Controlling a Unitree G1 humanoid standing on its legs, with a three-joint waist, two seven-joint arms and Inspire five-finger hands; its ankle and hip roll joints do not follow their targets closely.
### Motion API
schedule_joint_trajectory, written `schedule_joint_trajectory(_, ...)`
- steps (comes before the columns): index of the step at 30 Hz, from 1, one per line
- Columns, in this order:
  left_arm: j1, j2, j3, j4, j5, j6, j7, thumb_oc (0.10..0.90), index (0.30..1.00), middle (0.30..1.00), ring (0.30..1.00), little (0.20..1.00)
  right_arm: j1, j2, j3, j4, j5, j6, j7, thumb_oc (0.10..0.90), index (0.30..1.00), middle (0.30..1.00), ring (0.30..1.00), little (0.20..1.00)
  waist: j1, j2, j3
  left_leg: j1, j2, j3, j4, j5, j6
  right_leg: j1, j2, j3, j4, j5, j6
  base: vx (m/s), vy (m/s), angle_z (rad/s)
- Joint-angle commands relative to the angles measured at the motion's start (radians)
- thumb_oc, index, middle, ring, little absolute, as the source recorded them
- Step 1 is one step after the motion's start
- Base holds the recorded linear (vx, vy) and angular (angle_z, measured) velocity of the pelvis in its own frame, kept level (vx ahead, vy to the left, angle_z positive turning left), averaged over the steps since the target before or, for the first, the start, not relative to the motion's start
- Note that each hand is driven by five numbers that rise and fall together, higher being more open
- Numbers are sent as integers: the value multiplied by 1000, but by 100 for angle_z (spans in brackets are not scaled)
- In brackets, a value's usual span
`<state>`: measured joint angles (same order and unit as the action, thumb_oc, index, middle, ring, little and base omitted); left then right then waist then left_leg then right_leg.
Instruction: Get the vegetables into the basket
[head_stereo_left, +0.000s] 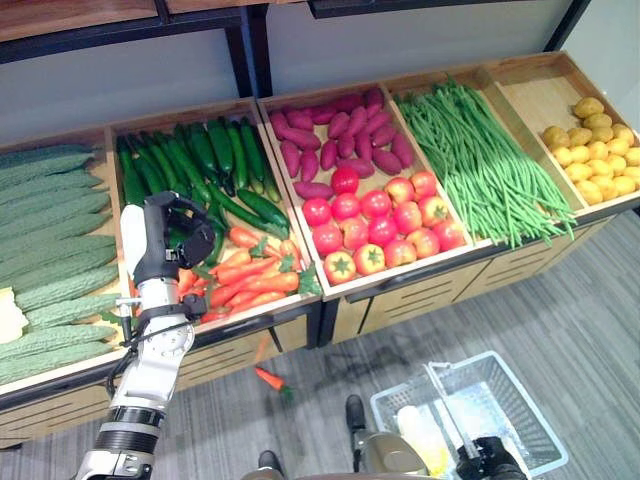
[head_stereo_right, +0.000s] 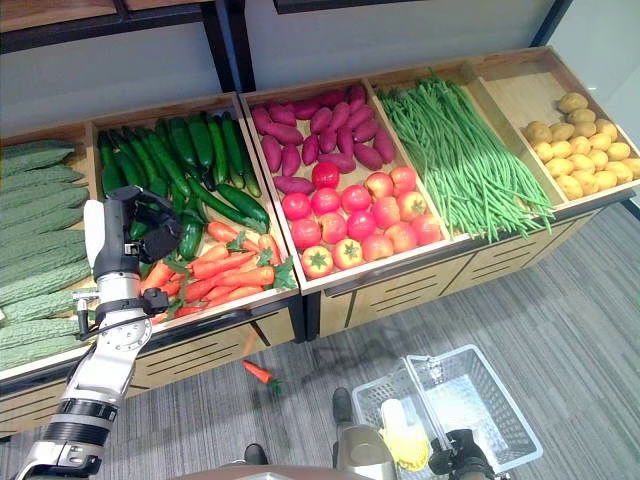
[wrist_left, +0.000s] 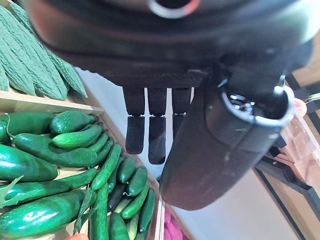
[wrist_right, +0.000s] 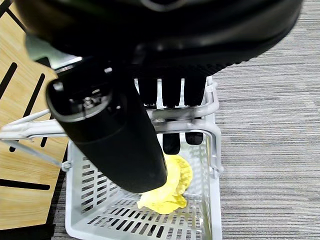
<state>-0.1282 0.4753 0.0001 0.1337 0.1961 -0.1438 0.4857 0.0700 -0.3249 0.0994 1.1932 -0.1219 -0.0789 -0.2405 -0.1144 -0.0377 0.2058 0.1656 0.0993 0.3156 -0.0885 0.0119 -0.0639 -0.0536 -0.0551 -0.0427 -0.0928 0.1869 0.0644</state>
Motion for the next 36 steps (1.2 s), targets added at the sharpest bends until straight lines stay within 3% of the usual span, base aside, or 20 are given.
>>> schedule_joint_trajectory(1, -65, 145, -9, -70, 86, -59, -39, 900, 1000, 1000, 1000, 1000, -7, -44, 18, 4, 3, -27, -23, 400, 300, 300, 300, 300, -7, -26, -35, -42, 23, -52, 1, -16, -40, 87, -87, 10, 5, -111, 105, 0, 0, 0)
schedule_joint_trajectory(3, -74, 211, -69, -91, 138, -80, -107, 900, 1000, 1000, 1000, 1000, -10, -54, 15, 1, 3, -27, -14, 400, 300, 300, 300, 300, -14, -21, -32, -45, 20, -51, 1, -15, -40, 84, -87, 14, 5, -110, 108, 0, 0, 0)
schedule_joint_trajectory(8, -119, 174, -150, -31, 39, -109, -177, 900, 1000, 1000, 1000, 1000, -14, -58, 24, -12, -6, -22, -4, 400, 300, 300, 300, 300, -30, -16, -28, -43, 22, -39, 1, -14, -41, 74, -86, 27, 5, -106, 108, 0, 0, -1)
schedule_joint_trajectory(15, -190, 158, -239, 46, 35, -100, -201, 900, 1000, 1000, 1000, 1000, -12, -66, 28, -31, -5, -23, -6, 400, 300, 300, 300, 300, -52, -10, -24, -46, 27, -24, 1, -11, -45, 57, -78, 44, 5, -104, 108, 8, -8, -14)
schedule_joint_trajectory(24, -225, 116, -277, 162, 32, -77, -181, 900, 1000, 1000, 1000, 1000, -20, -66, 30, -22, 8, -24, -15, 400, 300, 300, 300, 300, -64, -7, -13, -55, 35, -15, 1, -4, -48, 40, -68, 58, 5, -101, 105, 2, -7, -2)
schedule_joint_trajectory(36, -213, 149, -292, 176, 59, -70, -204, 900, 1000, 1000, 1000, 1000, -22, -76, 29, -33, 10, -26, -19, 400, 300, 300, 300, 300, -63, -3, -7, -58, 40, -9, 1, -2, -52, 32, -60, 63, 5, -104, 102, 12, -6, -3)
